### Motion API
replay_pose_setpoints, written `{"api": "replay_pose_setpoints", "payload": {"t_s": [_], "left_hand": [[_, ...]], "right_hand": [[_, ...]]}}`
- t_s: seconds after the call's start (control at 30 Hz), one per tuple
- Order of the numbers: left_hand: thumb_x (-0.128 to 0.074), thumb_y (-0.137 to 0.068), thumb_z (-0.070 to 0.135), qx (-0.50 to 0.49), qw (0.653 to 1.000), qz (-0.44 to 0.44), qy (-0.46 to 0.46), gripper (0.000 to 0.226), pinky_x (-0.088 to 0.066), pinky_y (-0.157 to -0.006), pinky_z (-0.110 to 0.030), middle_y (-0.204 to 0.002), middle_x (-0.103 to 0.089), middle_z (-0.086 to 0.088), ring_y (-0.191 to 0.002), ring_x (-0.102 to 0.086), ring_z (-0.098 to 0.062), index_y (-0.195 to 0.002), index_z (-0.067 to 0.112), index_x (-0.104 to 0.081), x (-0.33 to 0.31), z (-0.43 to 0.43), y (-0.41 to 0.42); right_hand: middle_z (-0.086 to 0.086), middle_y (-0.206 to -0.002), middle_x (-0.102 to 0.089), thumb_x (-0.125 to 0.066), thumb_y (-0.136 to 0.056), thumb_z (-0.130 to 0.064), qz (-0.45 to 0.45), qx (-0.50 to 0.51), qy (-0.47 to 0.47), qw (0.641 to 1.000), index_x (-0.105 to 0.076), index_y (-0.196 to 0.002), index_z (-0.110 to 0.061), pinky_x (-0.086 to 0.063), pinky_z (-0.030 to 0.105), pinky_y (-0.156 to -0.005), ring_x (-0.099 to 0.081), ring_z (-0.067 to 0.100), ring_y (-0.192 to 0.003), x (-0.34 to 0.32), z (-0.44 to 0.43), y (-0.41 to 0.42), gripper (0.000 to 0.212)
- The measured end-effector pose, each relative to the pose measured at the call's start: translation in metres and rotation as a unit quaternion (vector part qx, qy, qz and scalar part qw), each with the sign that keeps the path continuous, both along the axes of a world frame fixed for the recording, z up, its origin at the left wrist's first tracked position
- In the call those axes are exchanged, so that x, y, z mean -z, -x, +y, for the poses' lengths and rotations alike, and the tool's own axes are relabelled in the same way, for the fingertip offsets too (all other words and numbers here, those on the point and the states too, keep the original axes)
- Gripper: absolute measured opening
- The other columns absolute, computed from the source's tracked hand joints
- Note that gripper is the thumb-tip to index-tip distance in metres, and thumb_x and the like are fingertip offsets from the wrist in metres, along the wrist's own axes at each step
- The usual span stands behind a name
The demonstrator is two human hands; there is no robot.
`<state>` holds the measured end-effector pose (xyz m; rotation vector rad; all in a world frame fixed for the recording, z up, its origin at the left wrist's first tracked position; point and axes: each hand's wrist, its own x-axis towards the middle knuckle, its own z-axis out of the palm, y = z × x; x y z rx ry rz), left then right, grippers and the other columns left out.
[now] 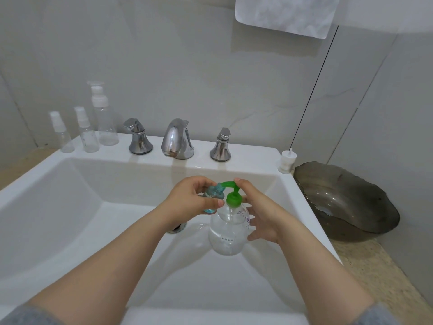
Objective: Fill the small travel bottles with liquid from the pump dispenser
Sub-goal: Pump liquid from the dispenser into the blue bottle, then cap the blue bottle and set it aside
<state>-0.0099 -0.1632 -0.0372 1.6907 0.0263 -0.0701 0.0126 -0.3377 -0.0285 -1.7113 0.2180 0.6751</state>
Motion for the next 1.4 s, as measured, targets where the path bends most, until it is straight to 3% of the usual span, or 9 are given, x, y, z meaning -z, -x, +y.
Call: {"api": "replay_pose_setpoints", "payload": {"t_s": [0.1,0.2,0.3,0.43,0.6,0.7,0.87,1.1,1.4], "left_hand": [[-0.074,-0.074,-0.006,-0.006,0.999,0.034,0.042,0.035,-0.057,-0.084,-0.045,-0.106,-0.067,-0.016,-0.096,-0.067,-0.029,-0.104,0.003,-0.060,0.000,0.002,-0.001],[-0.070,-0.076,-0.007,-0.017,0.994,0.053,0.095,0.035,-0.057,-0.083,-0.043,-0.109,-0.066,-0.018,-0.101,-0.066,-0.031,-0.108,0.001,-0.058,-0.002,0.006,-0.003],[-0.068,-0.078,-0.008,-0.045,0.988,0.033,0.147,0.036,-0.058,-0.083,-0.041,-0.107,-0.065,-0.017,-0.098,-0.065,-0.030,-0.112,-0.002,-0.056,-0.005,0.008,-0.004],[-0.069,-0.079,-0.004,-0.089,0.979,-0.025,0.182,0.039,-0.056,-0.086,-0.043,-0.105,-0.066,-0.015,-0.100,-0.064,-0.030,-0.114,-0.005,-0.054,-0.007,0.008,-0.007],[-0.080,-0.060,0.021,-0.106,0.989,-0.077,0.065,0.053,-0.054,-0.090,-0.045,-0.112,-0.068,-0.007,-0.100,-0.068,-0.023,-0.107,0.010,-0.058,-0.008,0.005,-0.003],[-0.084,-0.063,0.017,-0.105,0.990,-0.083,0.034,0.050,-0.054,-0.091,-0.043,-0.111,-0.068,-0.007,-0.096,-0.069,-0.021,-0.105,0.012,-0.058,-0.006,0.005,-0.003],[-0.078,-0.072,0.004,-0.099,0.991,-0.087,0.025,0.037,-0.055,-0.085,-0.034,-0.109,-0.069,-0.008,-0.094,-0.070,-0.022,-0.103,0.012,-0.059,-0.003,0.003,-0.005],[-0.078,-0.072,0.004,-0.104,0.990,-0.089,0.025,0.037,-0.057,-0.078,-0.026,-0.106,-0.070,-0.006,-0.090,-0.071,-0.019,-0.102,0.012,-0.059,0.000,0.001,-0.006],[-0.079,-0.072,0.008,-0.109,0.990,-0.084,0.029,0.039,-0.055,-0.079,-0.027,-0.106,-0.070,-0.005,-0.090,-0.070,-0.018,-0.105,0.012,-0.060,-0.002,0.000,-0.006]], "right_hand": [[0.006,-0.133,-0.050,-0.052,-0.077,-0.075,-0.026,0.025,0.012,0.999,-0.054,-0.129,-0.021,-0.029,0.051,-0.108,-0.043,0.030,-0.130,0.000,-0.003,-0.005,0.075],[0.006,-0.115,-0.063,-0.054,-0.086,-0.061,-0.165,0.123,0.004,0.979,-0.063,-0.111,-0.017,-0.046,0.045,-0.099,-0.059,0.024,-0.109,-0.006,-0.008,-0.010,0.052],[0.000,-0.089,-0.069,-0.060,-0.090,-0.041,-0.347,0.216,0.043,0.912,-0.066,-0.085,-0.017,-0.052,0.034,-0.082,-0.064,0.021,-0.089,-0.009,-0.017,-0.012,0.025],[-0.005,-0.094,-0.065,-0.065,-0.086,-0.027,-0.449,0.309,0.115,0.830,-0.065,-0.099,-0.016,-0.048,0.028,-0.077,-0.059,0.013,-0.087,-0.006,-0.028,-0.015,0.017],[0.009,-0.125,-0.049,-0.067,-0.084,-0.029,-0.429,0.343,0.187,0.815,-0.051,-0.124,-0.006,-0.036,0.032,-0.094,-0.044,0.023,-0.115,0.004,-0.041,-0.028,0.049],[0.012,-0.133,-0.047,-0.067,-0.086,-0.028,-0.395,0.360,0.192,0.823,-0.044,-0.134,-0.003,-0.032,0.029,-0.091,-0.043,0.027,-0.122,0.000,-0.046,-0.034,0.059],[0.008,-0.113,-0.060,-0.067,-0.085,-0.040,-0.353,0.347,0.240,0.835,-0.056,-0.108,-0.009,-0.041,0.035,-0.080,-0.052,0.025,-0.094,-0.002,-0.054,-0.054,0.040],[0.003,-0.112,-0.064,-0.068,-0.082,-0.048,-0.355,0.304,0.302,0.831,-0.062,-0.112,-0.011,-0.039,0.032,-0.073,-0.059,0.028,-0.103,-0.002,-0.055,-0.068,0.048],[0.004,-0.100,-0.069,-0.065,-0.084,-0.038,-0.397,0.283,0.329,0.808,-0.067,-0.096,-0.013,-0.042,0.032,-0.069,-0.061,0.030,-0.092,-0.002,-0.050,-0.075,0.028]]}}
